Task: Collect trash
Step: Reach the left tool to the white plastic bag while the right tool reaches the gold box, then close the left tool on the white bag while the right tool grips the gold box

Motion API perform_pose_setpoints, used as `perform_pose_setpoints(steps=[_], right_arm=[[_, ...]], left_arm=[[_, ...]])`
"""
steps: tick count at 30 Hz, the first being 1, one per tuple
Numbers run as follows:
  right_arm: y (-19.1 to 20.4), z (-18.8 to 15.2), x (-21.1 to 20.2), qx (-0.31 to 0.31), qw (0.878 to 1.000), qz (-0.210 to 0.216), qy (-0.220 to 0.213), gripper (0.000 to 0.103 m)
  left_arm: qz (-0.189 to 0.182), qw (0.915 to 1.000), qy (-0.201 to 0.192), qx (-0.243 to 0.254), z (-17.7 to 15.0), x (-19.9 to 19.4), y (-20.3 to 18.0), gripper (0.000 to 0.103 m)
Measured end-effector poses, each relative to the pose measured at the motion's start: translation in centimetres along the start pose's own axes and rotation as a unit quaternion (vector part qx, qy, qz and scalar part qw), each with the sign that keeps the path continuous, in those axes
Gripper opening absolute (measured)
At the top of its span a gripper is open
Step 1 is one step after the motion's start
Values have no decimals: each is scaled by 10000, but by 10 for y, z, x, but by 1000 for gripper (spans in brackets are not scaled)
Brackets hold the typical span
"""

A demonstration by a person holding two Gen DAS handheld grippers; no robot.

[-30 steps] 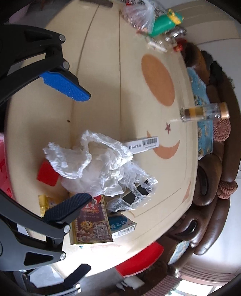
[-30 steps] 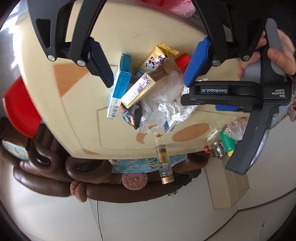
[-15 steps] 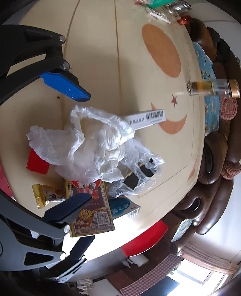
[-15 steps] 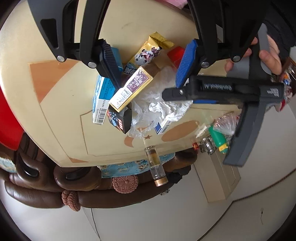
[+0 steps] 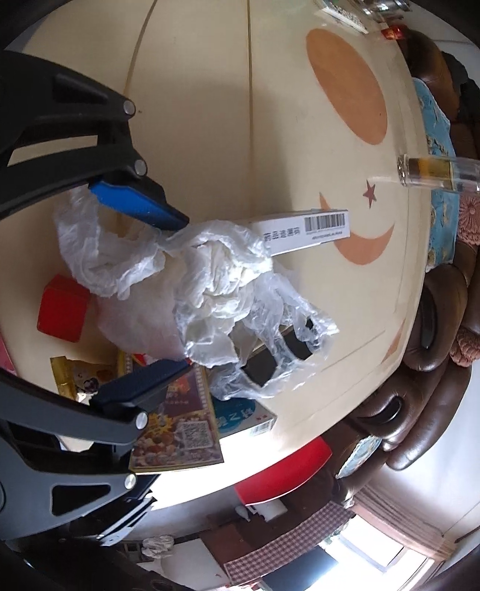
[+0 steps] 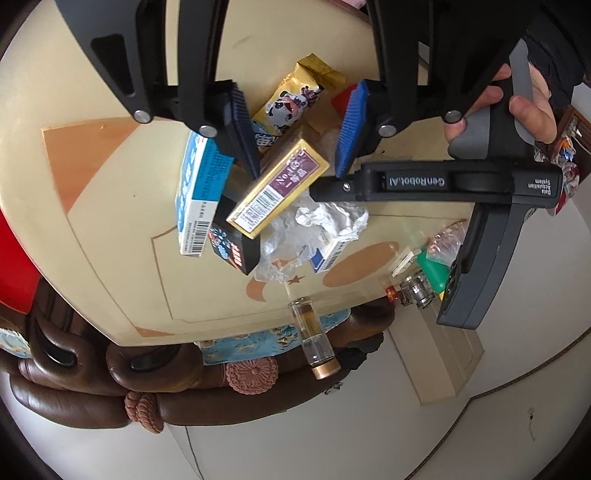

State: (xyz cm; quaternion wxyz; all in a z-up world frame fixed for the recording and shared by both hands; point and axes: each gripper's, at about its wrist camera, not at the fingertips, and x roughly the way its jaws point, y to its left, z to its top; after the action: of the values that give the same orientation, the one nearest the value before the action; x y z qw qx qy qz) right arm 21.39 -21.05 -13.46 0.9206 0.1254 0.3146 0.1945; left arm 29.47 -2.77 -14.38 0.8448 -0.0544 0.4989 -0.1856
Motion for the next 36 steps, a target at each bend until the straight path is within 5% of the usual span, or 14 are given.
perform_pose_setpoints(steps=[7,13,17,25,36], right_arm=[[2,-1,2,-91,9999,-90,19,36],[0,1,4,-16,10000,-82,45,37],[4,1,7,-34,10000,-72,58,37],[4,6,10,254,9994,-246,45,37],[3,9,18,363,9986,-372,-61,37]], left_arm=[[-279,9991,-243,-193,8,-19,5,71],[-63,9995,-162,-250,20,-8,3,70],[-176,9987,-71,-481,21,-3,11,47],[4,9985,-108,-543,20,-6,15,23],[-134,9969,-370,-681,16,-25,22,19]])
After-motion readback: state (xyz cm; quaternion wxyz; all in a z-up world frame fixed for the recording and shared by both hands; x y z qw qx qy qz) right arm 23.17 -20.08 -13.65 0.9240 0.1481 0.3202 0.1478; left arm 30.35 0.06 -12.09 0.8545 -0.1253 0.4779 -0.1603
